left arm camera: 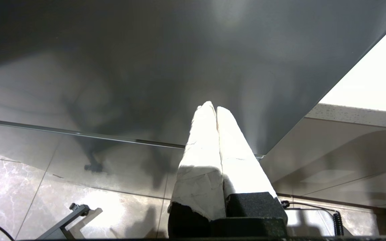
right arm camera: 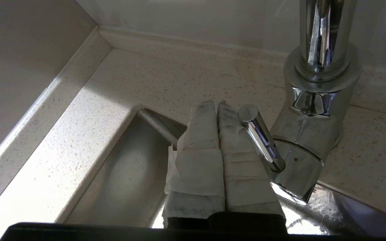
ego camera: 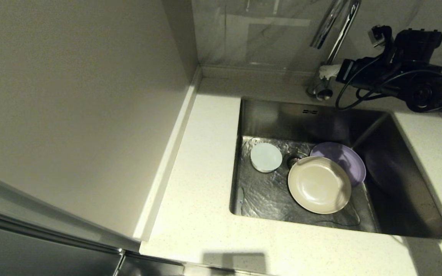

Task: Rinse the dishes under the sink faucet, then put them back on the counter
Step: Turn off the faucet, then put a plate back to the table from the sink

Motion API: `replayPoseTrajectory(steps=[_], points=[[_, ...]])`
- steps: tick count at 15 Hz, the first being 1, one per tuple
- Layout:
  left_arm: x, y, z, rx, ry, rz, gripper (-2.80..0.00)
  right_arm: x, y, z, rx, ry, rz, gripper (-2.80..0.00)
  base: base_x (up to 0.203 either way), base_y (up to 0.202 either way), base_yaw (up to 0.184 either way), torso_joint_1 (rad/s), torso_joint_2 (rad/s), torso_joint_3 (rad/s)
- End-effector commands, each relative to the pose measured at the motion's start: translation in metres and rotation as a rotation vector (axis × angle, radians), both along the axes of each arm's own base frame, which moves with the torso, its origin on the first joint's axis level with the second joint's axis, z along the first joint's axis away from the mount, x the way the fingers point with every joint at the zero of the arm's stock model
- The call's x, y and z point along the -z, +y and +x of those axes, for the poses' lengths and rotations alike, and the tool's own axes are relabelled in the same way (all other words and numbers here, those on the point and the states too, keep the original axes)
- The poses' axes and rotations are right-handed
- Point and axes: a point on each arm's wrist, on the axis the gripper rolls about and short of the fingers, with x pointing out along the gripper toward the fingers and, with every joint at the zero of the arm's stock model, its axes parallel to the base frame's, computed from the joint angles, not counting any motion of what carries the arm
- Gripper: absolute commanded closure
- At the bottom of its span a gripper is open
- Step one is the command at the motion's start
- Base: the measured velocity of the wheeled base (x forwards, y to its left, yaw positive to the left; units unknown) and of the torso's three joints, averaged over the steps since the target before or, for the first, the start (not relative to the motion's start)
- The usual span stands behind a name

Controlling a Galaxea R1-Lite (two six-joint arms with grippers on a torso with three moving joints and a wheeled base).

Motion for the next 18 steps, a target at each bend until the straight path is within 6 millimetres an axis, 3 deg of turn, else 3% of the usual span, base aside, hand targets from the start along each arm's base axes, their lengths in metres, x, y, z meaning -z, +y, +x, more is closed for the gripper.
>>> replayPoseTrajectory(steps=[1,3,6,8,11,14,18], points=[[0.0,0.0,0.0,0.0,-0.002,0.0,0.0,-0.012,0.0,-0.01,-0.006,-0.001,0.008,0.0,0.0,0.0,0.0,0.0,0.0,0.0],[0.0,0.0,0.0,0.0,-0.002,0.0,0.0,-0.025,0.0,-0.029,-0.043,0.074,0.036,0.0,0.0,0.0,0.0,0.0,0.0,0.0],[0.0,0.0,0.0,0.0,-0.002,0.0,0.0,-0.044,-0.005,-0.076,-0.122,0.259,0.052,0.0,0.0,0.0,0.0,0.0,0.0,0.0],[0.0,0.0,0.0,0.0,-0.002,0.0,0.0,-0.024,-0.008,-0.099,-0.156,0.415,-0.043,0.0,0.0,0.0,0.0,0.0,0.0,0.0],[0.0,0.0,0.0,0.0,-0.002,0.0,0.0,0.022,-0.02,-0.119,-0.164,0.512,-0.355,0.0,0.0,0.0,0.0,0.0,0.0,0.0],[0.0,0.0,0.0,0.0,-0.002,0.0,0.0,0.046,-0.03,-0.118,-0.029,0.573,-0.658,0.0,0.0,0.0,0.0,0.0,0.0,0.0],[0.0,0.0,0.0,0.0,-0.002,0.0,0.0,0.069,-0.033,-0.096,-0.022,0.584,-0.682,0.0,0.0,0.0,0.0,0.0,0.0,0.0]])
